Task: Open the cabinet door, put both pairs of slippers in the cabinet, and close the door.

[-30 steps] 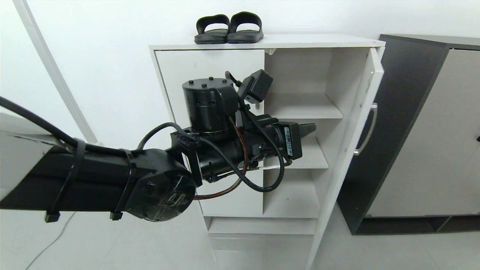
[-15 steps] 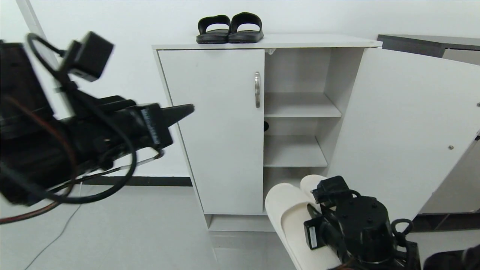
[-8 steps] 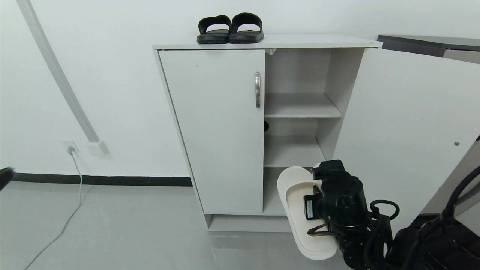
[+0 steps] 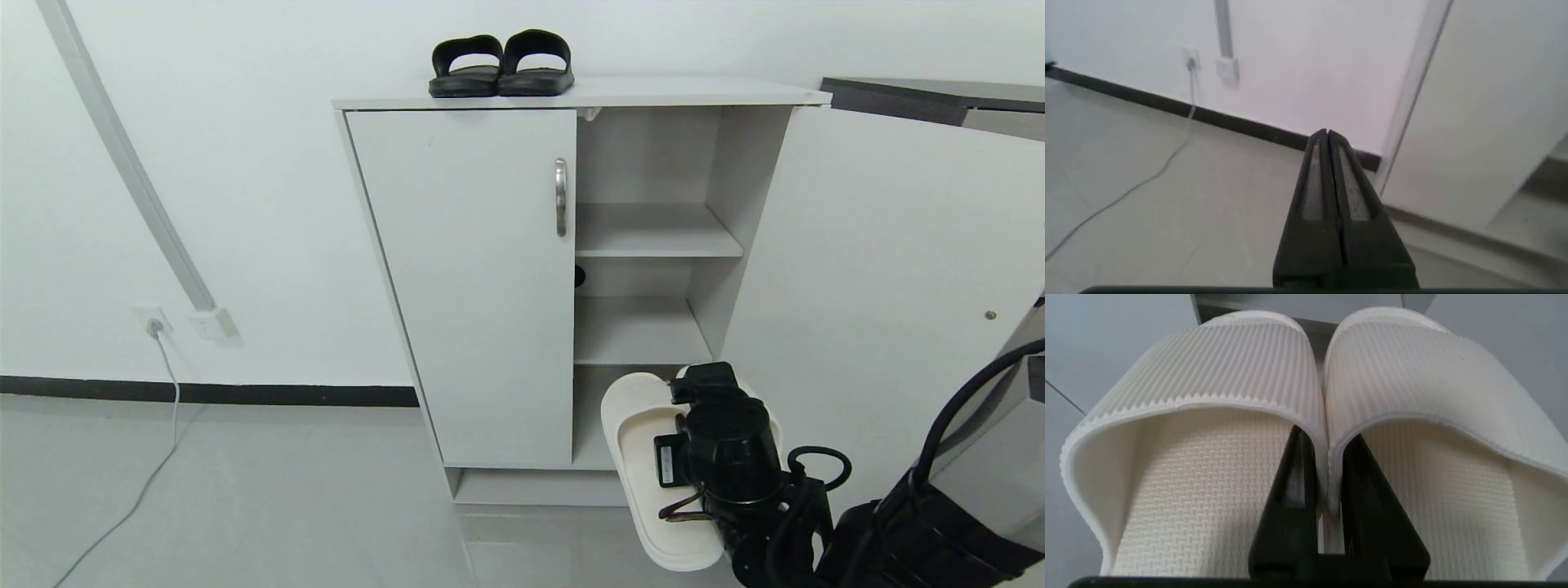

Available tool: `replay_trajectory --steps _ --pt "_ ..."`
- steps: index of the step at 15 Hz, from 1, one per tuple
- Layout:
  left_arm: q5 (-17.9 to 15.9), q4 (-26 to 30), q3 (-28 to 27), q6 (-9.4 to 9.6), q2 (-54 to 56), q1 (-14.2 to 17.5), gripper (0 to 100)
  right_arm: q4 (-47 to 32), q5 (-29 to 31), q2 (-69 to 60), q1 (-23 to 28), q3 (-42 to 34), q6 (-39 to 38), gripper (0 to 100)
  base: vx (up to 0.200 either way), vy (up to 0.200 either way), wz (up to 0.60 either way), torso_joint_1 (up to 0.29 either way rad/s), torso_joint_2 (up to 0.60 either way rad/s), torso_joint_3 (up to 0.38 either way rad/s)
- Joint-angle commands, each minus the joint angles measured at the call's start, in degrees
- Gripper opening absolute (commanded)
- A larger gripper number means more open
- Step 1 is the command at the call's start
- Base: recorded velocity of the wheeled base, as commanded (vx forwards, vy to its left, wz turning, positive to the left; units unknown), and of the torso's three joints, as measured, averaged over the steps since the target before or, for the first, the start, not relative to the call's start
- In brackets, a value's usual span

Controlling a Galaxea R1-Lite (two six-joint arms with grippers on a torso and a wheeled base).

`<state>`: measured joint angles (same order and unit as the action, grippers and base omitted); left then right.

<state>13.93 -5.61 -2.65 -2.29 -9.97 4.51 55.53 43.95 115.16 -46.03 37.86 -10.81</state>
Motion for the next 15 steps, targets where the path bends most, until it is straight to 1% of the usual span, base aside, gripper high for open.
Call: replay_trajectory --steps 1,2,3,4,5,6,7,8,9,10,11,12,13,14,15 --pt "-2.86 0.51 2.65 0.18 5.05 0.68 0 0.02 -0.09 0.41 -0.11 0.19 0.0 0 0.0 0.0 0.0 0.0 0.0 0.0" --pt "-7.61 0.77 2.65 0.53 5.05 0.68 0 0.02 0.0 0.85 -0.02 0.28 0.0 0 0.0 0.0 0.0 0.0 0.0 0.0" --pt "-11.47 1.56 2.65 0.36 5.05 0.68 0 0.02 0.0 0.94 -0.02 0.28 0.0 0 0.0 0.0 0.0 0.0 0.0 0.0" --pt "-16.31 3.76 2.65 0.36 4.96 0.68 0 0.02 0.0 0.94 -0.02 0.28 0.09 0 0.0 0.0 0.0 0.0 0.0 0.0" --pt "-17.01 4.03 2.65 0.36 4.96 0.59 0 0.02 0.0 0.94 -0.11 0.28 0.09 0 0.0 0.0 0.0 0.0 0.0 0.0" --pt "-17.01 3.76 2.65 0.71 5.75 -2.23 0 0.02 0.0 0.94 -0.11 0.19 0.18 0 0.0 0.0 0.0 0.0 0.0 0.0" --pt "-16.92 3.85 2.65 0.62 7.34 -5.92 0 0.02 0.0 0.94 -0.11 0.1 0.18 0 0.0 0.0 0.0 0.0 0.0 0.0" --pt "-16.83 3.94 2.65 0.53 7.51 -5.74 0 0.02 0.0 0.94 -0.2 0.1 0.18 0 0.0 0.0 0.0 0.0 0.0 0.0" --pt "-16.04 5.08 2.65 1.59 9.44 -4.95 0 0.02 0.09 0.94 -0.37 0.1 0.18 0 0.0 0.0 0.0 0.0 0.0 0.0" --pt "-13.05 6.14 2.65 4.49 9.97 -4.69 0 0.02 0.09 0.94 -0.37 0.1 0.27 0 0.0 0.0 0.0 0.0 0.0 0.0" --pt "-11.91 5.96 2.65 5.37 9.88 -4.69 0 0.02 0.09 1.03 -0.37 0.19 0.35 0 0.0 0.0 0.0 0.0 0.0 0.0" --pt "-13.14 5.96 2.65 5.46 9.88 -4.69 0 0.02 0.0 1.03 -0.37 0.54 0.44 0 0.0 0.0 0.0 0.0 0.0 0.0" --pt "-15.87 5.96 2.65 5.02 9.88 -4.69 0 0.02 -0.27 1.03 -0.37 1.25 0.44 0 0.0 0.0 0.0 0.0 0.0 0.0" --pt "-17.89 5.87 2.65 4.58 9.88 -4.69 0 0.02 -0.44 1.2 -0.37 2.13 0.35 0 0.0 0.0 0.0 0.0 0.0 0.0" --pt "-18.33 5.87 2.65 4.49 9.88 -4.69 0 0.02 -0.53 1.64 -0.37 2.83 0.09 0 0.0 0.0 0.0 0.0 0.0 0.0"
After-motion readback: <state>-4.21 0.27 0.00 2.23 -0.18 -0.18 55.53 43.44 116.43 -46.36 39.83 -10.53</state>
